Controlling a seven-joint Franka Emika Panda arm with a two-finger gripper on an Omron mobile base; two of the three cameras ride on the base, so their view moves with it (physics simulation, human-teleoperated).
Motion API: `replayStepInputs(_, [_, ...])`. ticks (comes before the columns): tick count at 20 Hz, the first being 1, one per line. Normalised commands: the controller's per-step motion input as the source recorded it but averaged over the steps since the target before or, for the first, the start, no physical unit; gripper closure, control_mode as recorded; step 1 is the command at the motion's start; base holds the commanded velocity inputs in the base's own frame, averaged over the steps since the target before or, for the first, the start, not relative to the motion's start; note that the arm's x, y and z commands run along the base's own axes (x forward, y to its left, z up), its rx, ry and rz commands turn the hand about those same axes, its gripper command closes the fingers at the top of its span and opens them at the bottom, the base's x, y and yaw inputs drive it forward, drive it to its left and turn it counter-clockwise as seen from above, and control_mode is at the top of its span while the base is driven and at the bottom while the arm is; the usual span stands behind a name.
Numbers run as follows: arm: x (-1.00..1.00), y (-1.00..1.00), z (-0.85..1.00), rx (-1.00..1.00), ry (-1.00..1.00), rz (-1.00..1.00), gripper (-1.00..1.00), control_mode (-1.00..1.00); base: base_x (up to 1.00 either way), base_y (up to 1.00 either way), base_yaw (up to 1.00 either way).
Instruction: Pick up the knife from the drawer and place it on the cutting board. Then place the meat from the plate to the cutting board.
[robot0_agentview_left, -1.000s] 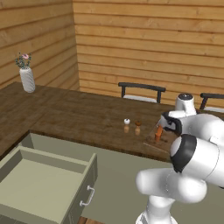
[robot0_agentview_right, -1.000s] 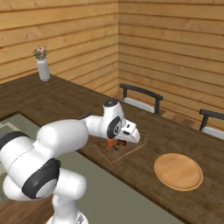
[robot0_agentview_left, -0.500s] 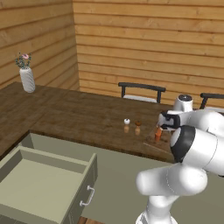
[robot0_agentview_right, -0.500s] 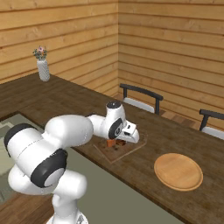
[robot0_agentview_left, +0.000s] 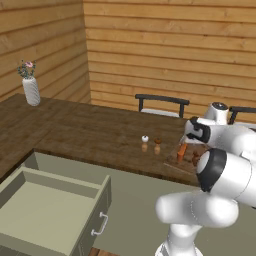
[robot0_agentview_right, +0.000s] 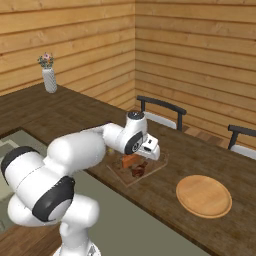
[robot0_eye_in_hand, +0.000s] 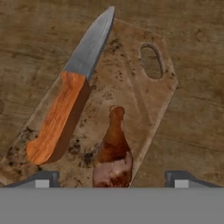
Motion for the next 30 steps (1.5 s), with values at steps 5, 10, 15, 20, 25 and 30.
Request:
replayStepInputs(5, [-0.54,0.11,1.00,0.08,-0.03,0.02,-1.00,-1.00,0.00,0.00,0.00])
replayStepInputs(10, [-0.98,0.70,0.74,-0.04,0.00,0.08,-1.00,-1.00,0.00,0.00,0.00])
replayStepInputs(15, [-0.67,1.00,0.27,-0.26,0.00,0.22,-1.00,-1.00,0.00,0.00,0.00])
replayStepInputs(20, [-0.57,1.00,0.01,-0.31,0.00,0.25,-1.00,-1.00,0.00,0.00,0.00])
replayStepInputs(25, [-0.29,0.97,0.00,-0.14,0.00,0.17,-1.00,-1.00,0.00,0.00,0.00])
replayStepInputs(30, [0.00,0.03,0.00,0.00,-0.01,0.01,-1.00,-1.00,0.00,0.00,0.00])
